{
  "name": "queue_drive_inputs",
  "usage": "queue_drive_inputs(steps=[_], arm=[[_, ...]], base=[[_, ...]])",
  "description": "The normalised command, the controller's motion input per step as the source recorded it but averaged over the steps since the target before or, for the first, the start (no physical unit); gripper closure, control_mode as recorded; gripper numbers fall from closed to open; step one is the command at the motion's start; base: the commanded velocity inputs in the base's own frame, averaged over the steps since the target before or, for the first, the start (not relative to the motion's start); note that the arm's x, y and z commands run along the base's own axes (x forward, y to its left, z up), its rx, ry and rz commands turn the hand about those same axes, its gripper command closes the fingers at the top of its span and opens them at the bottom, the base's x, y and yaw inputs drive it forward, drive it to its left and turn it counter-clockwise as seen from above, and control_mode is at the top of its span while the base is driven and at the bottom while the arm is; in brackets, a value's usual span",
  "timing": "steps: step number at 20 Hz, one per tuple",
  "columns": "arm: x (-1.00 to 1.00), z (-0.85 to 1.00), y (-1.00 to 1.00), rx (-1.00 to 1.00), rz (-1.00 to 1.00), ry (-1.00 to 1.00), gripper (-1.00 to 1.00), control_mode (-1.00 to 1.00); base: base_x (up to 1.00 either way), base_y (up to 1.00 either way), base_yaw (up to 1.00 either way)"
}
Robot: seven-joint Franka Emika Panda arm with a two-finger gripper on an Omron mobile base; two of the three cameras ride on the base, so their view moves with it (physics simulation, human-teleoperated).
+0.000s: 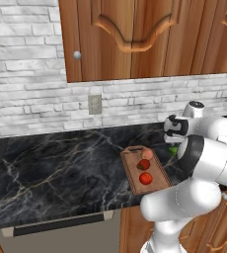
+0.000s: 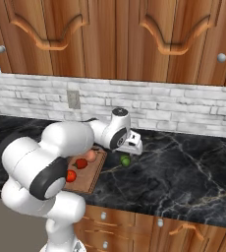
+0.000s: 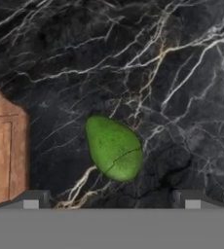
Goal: Place the avocado, onion, tomato, and bell pepper on the cutting board.
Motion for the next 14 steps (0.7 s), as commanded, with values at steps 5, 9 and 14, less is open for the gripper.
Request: queue_drive_inputs(steps=[5,9,14], arm=[[0.02,-0.24,0.0,0.0,0.0,0.02,-1.0,-1.0],[0.08,-0.27,0.0,0.0,0.0,0.03,-1.0,-1.0],[0.21,-0.22,0.0,0.0,0.0,0.01,-1.0,-1.0]], base=[[0.0,0.0,0.0],[0.0,0.0,0.0],[0.0,0.0,0.0]])
